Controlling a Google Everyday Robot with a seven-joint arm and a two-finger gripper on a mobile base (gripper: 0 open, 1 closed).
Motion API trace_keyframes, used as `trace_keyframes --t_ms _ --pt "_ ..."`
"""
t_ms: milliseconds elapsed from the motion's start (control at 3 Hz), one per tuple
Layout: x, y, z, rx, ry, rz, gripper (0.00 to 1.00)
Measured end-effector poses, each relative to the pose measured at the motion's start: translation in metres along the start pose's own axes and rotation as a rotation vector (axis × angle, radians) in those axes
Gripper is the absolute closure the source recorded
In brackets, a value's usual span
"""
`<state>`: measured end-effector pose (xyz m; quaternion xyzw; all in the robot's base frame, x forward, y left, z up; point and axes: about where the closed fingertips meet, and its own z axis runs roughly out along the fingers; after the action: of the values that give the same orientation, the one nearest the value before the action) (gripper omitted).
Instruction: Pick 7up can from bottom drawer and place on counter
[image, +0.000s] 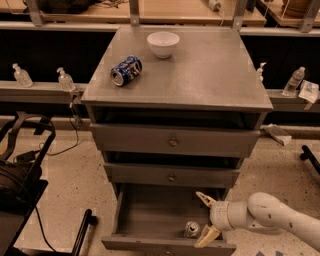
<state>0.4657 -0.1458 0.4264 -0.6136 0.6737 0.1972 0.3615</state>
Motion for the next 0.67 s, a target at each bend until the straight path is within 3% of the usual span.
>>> trace_keyframes --t_ms 333,667 --pt "0.032 0.004 0.027 0.013 0.024 0.064 0.0" --pt "0.084 0.006 0.054 0.033 0.057 0.171 0.05"
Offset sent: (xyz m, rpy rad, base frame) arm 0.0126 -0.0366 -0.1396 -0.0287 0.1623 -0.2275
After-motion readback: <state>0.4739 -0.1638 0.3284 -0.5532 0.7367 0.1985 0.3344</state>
